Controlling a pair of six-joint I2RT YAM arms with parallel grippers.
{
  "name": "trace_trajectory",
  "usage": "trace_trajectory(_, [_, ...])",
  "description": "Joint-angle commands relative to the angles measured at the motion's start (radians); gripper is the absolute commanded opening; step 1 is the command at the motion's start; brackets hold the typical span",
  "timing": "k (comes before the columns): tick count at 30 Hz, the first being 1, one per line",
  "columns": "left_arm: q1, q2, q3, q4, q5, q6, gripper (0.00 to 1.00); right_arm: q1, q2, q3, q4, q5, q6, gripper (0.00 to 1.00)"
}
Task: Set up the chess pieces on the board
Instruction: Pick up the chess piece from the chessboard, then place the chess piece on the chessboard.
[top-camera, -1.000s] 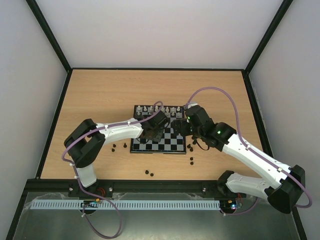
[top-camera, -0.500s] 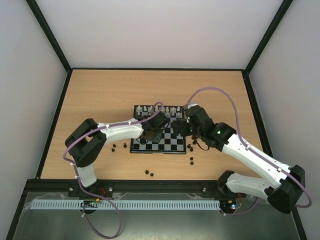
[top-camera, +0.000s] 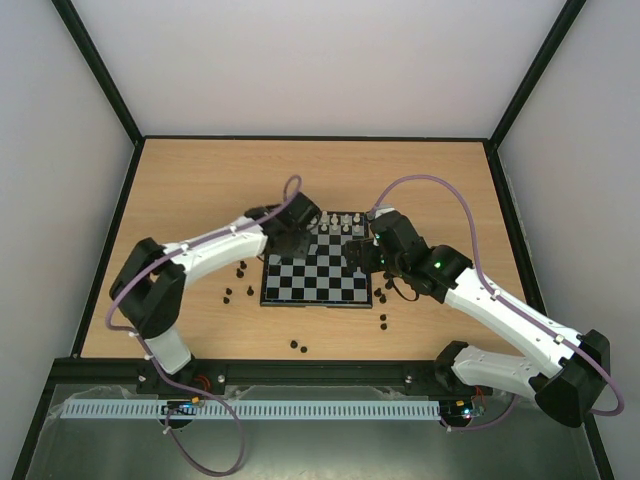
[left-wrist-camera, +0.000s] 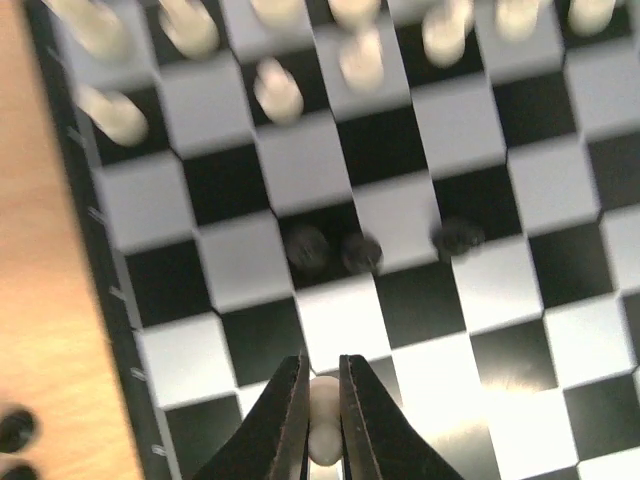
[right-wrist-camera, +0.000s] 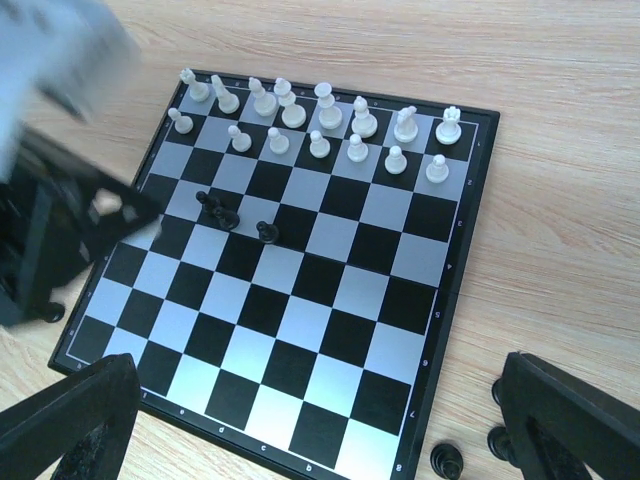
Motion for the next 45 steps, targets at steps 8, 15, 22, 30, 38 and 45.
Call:
trace_trajectory(8, [0.194,0.045,0.259,-0.091,0.019,0.14,0.08,-0.005,-0.007,-0.012,-0.006,-0.011,-0.001,0.99])
trace_trajectory(15, [0.202,0.11,0.264,-0.053,0.035,0.141,0.08,-0.005,-0.005,-0.011,-0.01,-0.009,-0.001,0.99])
trace_trajectory(22, [0.201,0.119,0.196,0.015,0.017,0.125,0.07,-0.005,-0.004,-0.014,-0.01,-0.018,-0.002,0.99])
trace_trajectory(30, [0.2,0.134,0.169,0.085,-0.001,0.117,0.07,-0.005,-0.011,-0.016,-0.013,-0.02,-0.001,0.99])
trace_trajectory(38, [0.199,0.182,0.177,0.106,-0.022,0.118,0.07,-0.005,-0.008,-0.017,-0.011,-0.024,-0.001,0.99])
trace_trajectory(45, [0.201,0.21,0.166,0.135,-0.037,0.117,0.07,-0.006,-0.003,-0.016,-0.01,-0.029,-0.003,0.99])
